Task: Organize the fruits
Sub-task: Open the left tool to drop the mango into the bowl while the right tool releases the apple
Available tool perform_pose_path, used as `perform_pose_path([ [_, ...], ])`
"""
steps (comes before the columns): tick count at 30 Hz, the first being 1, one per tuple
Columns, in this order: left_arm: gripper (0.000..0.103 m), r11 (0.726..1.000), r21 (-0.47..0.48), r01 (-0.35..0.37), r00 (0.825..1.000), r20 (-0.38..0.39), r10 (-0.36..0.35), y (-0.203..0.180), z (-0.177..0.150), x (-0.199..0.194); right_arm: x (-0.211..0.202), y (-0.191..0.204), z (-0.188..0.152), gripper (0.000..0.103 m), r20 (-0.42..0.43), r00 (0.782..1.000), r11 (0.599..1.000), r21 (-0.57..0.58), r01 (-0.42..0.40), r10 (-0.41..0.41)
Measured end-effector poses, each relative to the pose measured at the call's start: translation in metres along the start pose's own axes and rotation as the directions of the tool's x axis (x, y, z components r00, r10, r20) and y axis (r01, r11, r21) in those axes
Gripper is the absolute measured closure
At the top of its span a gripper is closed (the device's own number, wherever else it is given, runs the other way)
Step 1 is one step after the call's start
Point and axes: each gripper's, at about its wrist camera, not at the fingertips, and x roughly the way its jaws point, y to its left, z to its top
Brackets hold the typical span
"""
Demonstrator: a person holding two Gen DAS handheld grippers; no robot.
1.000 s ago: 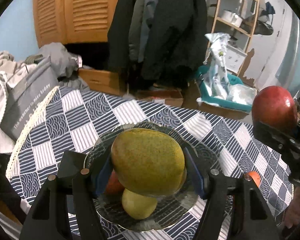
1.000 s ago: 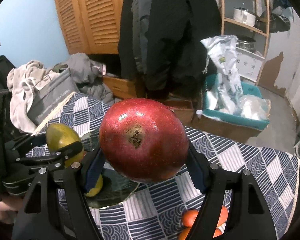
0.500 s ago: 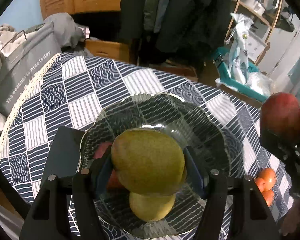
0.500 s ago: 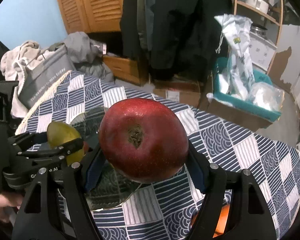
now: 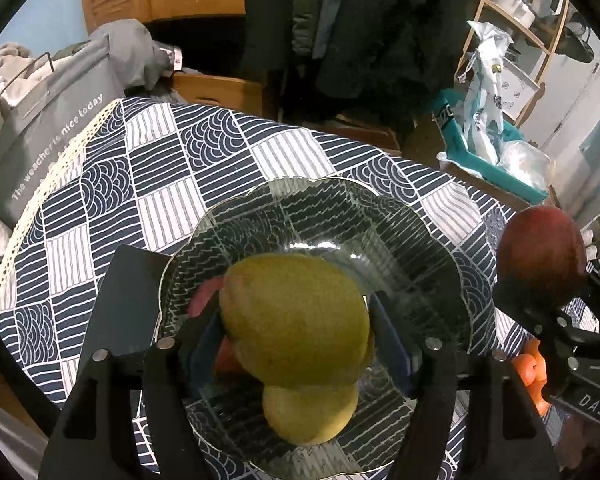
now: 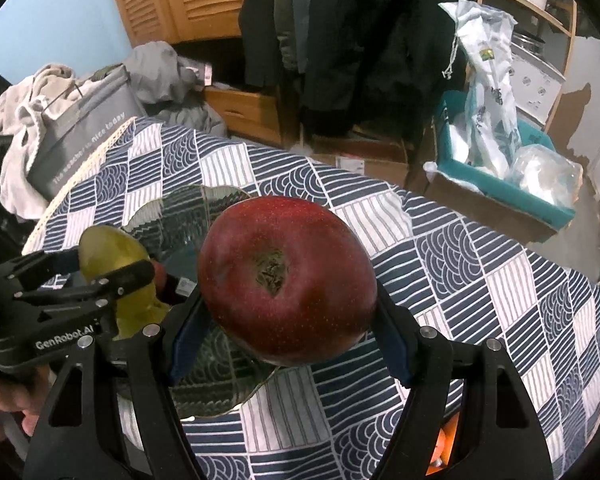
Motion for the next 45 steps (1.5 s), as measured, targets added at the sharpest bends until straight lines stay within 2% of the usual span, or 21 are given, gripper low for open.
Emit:
perform_pose_path([
  [2,0.023,1.0,0.004,-0.008,1.0,-0.001,0.008,0.0,0.0,0.001,0.002,0.0,-0.001,0.028,-0.008,1.0,1.0,-0.002,-0.002,0.002],
  [12,0.023,0.998,0.057,-0.032,0.999,0.015,0.031,-0.005,-0.008,-0.008,0.014,0.008,-0.006,0.028,-0.039,0.999,1.0,-0.026,-0.009,0.008],
  [29,0.023,0.998,0.021,-0.061,0.998,0.013,0.061,0.019,-0.017,-0.016,0.049,0.034,-0.022,0.028,-0.159,0.987,0.993,-0.104,-0.053,0.036],
  [34,0.023,0.998,0.021,-0.064,0.998,0.015,0.064,0.022,-0.018,-0.018,0.049,0.036,-0.022,0.026,-0.155,0.988,0.992,-0.116,-0.047,0.029],
  [45,0.023,0.998,0.007,-0.055,0.998,0.023,0.055,0.024,-0.018,-0.027,0.013,0.026,-0.003,0.026,-0.05,0.998,0.996,-0.071,-0.045,0.042],
])
